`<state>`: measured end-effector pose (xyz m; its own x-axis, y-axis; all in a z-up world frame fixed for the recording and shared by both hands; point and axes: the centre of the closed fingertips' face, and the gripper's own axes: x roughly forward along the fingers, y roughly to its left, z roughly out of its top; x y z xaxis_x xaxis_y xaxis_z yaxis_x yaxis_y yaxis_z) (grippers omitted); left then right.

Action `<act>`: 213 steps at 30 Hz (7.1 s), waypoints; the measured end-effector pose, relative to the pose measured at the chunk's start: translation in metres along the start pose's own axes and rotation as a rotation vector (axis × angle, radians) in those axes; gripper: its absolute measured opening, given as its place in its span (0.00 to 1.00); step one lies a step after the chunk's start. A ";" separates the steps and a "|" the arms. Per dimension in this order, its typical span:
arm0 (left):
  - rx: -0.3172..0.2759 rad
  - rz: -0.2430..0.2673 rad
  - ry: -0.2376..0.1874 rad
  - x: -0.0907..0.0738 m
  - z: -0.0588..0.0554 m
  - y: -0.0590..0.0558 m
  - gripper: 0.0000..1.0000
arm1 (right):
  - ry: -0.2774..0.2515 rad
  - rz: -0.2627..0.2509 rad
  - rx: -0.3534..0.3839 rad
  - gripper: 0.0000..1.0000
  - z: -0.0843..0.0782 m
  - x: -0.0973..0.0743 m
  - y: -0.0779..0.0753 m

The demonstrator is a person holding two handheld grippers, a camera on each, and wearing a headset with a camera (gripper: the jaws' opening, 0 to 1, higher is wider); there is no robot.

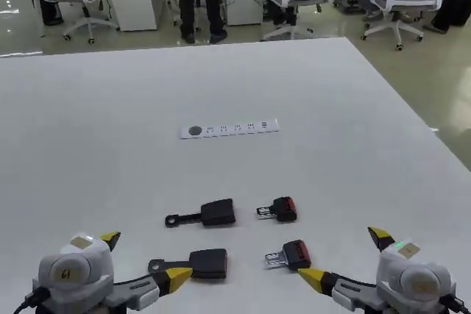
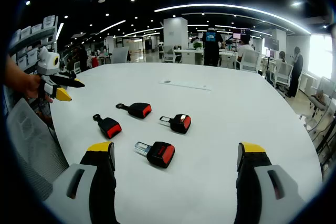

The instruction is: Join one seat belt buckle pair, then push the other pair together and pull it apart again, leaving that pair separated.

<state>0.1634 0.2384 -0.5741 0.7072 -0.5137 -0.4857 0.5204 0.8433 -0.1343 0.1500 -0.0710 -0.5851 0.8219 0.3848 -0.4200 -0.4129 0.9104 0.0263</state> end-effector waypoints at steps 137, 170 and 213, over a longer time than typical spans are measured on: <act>0.093 -0.156 0.075 0.054 -0.014 -0.023 1.00 | 0.134 0.118 -0.071 0.89 -0.026 0.038 0.011; 0.328 -0.451 0.215 0.086 -0.038 -0.043 0.81 | 0.237 0.396 -0.133 0.81 -0.046 0.076 0.037; 0.557 -0.630 0.401 0.110 -0.066 -0.054 0.58 | 0.397 0.740 -0.240 0.69 -0.070 0.090 0.038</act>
<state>0.1816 0.1466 -0.6778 0.0521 -0.6704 -0.7401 0.9800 0.1769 -0.0914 0.1809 -0.0129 -0.6849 0.1307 0.7423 -0.6572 -0.8948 0.3737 0.2441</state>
